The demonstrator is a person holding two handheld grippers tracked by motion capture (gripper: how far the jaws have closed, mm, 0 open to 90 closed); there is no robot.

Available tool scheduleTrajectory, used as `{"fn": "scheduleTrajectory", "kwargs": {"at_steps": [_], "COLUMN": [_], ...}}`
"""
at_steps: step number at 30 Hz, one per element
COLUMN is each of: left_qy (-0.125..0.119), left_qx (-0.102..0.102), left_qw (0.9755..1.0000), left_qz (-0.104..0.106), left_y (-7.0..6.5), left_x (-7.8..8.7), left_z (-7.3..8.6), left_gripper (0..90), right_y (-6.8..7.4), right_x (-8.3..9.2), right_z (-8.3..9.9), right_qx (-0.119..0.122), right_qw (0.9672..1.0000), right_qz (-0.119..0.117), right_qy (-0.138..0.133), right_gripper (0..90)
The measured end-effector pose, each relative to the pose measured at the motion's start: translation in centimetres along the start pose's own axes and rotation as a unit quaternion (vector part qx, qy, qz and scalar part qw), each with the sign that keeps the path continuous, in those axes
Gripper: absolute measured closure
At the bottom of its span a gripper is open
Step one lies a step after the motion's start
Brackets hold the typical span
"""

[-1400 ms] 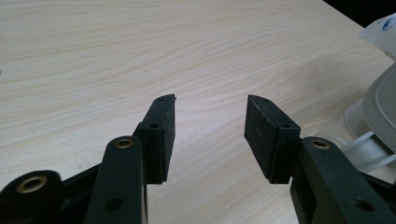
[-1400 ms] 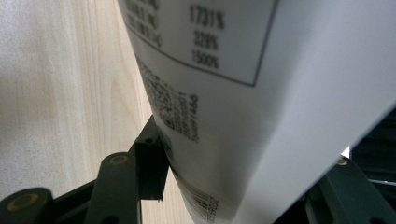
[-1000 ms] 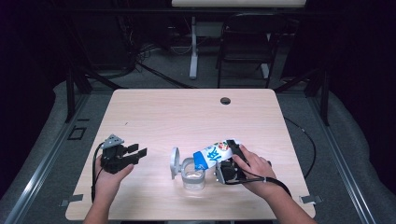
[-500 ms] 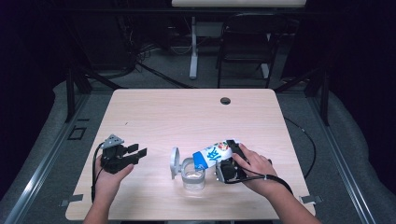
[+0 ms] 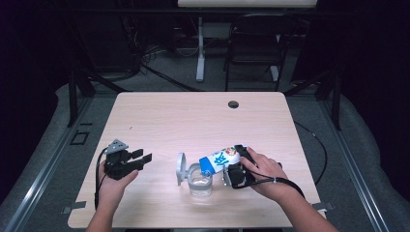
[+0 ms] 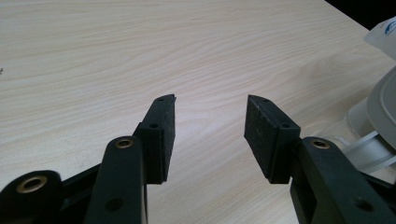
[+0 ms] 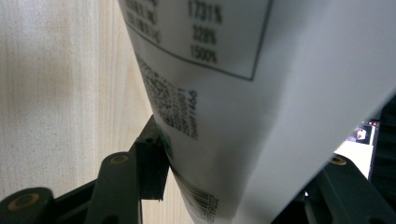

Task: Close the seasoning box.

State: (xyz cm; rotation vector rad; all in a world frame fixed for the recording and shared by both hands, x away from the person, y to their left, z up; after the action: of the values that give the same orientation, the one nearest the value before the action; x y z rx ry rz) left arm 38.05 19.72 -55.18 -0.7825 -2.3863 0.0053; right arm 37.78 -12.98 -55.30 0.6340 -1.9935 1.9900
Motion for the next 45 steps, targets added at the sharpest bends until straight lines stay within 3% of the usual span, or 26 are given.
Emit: {"fn": "scheduleTrajectory", "kwargs": {"at_steps": [6, 13, 25, 30, 33, 34, 45], "left_qy": [0.002, 0.001, 0.001, 0.002, 0.001, 0.001, 0.001], "left_qx": [0.000, 0.000, 0.001, 0.001, 0.001, 0.001, 0.002], "left_qw": [1.0000, 1.0000, 1.0000, 1.0000, 1.0000, 1.0000, 1.0000], "left_qz": [-0.001, -0.001, 0.001, 0.000, -0.001, -0.001, -0.001], "left_y": [0.0, 0.0, 0.1, 0.1, 0.1, 0.1, 0.2], "left_x": [0.0, 0.0, 0.1, 0.1, 0.0, 0.0, 0.0], "left_z": [0.0, 0.0, 0.0, 0.1, 0.1, 0.1, 0.1], "left_gripper": [53.7, 53.7, 53.7, 53.7, 53.6, 53.6, 53.7], "right_y": [-0.4, -0.3, -0.9, -0.9, -1.2, -1.0, -1.1], "right_x": [0.2, 0.2, 0.6, 0.5, 0.8, 0.6, 0.7], "right_z": [-0.1, 0.0, -0.1, -0.2, -0.2, -0.3, -0.3], "right_qx": [0.020, 0.021, 0.048, 0.049, 0.063, 0.056, 0.062], "right_qw": [0.9998, 0.9997, 0.9985, 0.9985, 0.9973, 0.9981, 0.9976], "right_qz": [0.006, 0.006, 0.012, 0.015, 0.021, 0.017, 0.018], "right_qy": [0.008, 0.008, 0.025, 0.018, 0.032, 0.021, 0.024], "right_gripper": [46.4, 46.5, 46.7, 46.7, 46.7, 46.8, 46.8]}}
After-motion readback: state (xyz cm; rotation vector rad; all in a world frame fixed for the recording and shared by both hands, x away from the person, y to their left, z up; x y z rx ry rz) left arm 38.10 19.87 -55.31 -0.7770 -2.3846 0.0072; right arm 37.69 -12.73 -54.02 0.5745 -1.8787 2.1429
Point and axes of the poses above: each handheld gripper's, and its own axes: x roughly backward along the jaws, z roughly out of its underside, y roughly to its left, the point moved 8 cm from there along -x, roughly forward along the jaws, and after that the axes turned 1 degree about -x, right-handed, at the moved point
